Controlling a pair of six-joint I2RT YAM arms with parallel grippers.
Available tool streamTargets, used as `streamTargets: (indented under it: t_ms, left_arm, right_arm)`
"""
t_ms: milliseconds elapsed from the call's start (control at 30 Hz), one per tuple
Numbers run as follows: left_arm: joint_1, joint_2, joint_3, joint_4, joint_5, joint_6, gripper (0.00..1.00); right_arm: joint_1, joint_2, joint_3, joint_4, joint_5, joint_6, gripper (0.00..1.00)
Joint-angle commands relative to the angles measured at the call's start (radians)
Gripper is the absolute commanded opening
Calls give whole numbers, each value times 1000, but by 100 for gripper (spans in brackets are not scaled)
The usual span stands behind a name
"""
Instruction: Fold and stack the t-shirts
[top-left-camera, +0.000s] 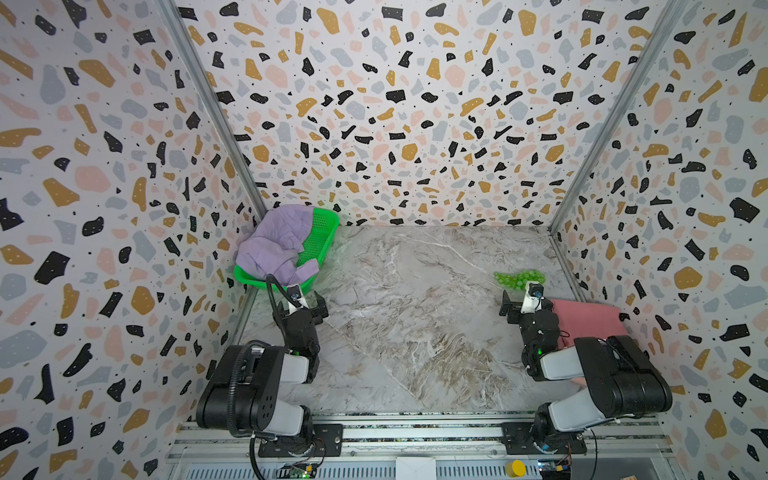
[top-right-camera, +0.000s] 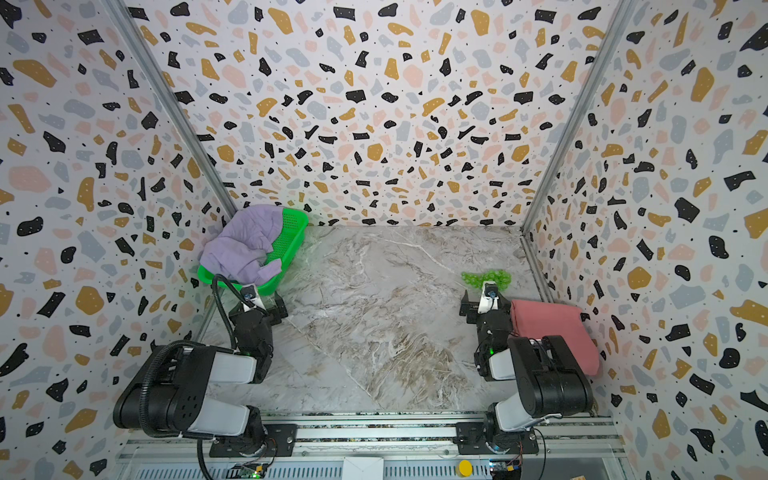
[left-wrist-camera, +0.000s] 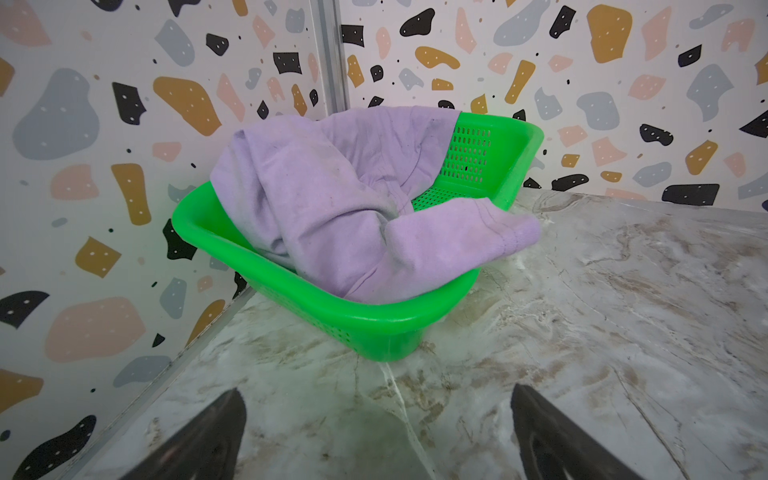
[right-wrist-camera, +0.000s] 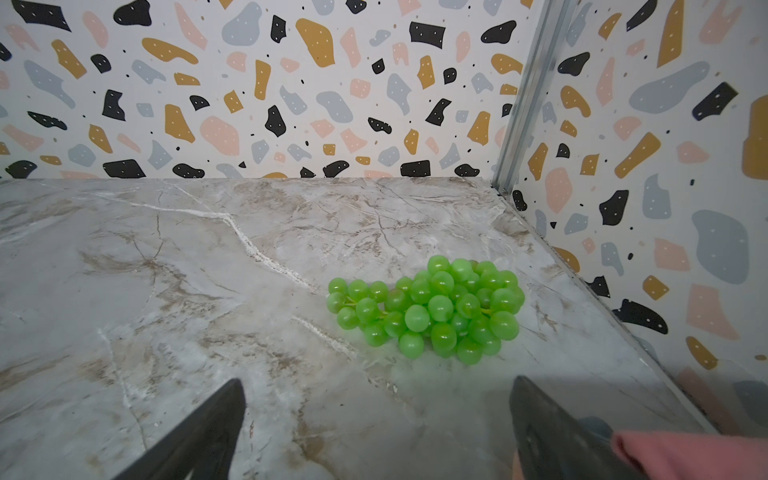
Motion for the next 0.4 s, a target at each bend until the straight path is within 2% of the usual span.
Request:
streamTargets:
  t_ms: [0, 367]
  left_arm:
    - [-4, -18, 1, 40, -15, 12, 100]
    - [-4, -24, -4, 44, -15, 11, 100]
  right_arm:
    - [9, -16, -5, 5, 20, -13, 99]
    - [14, -14, -2, 2, 29, -16, 99]
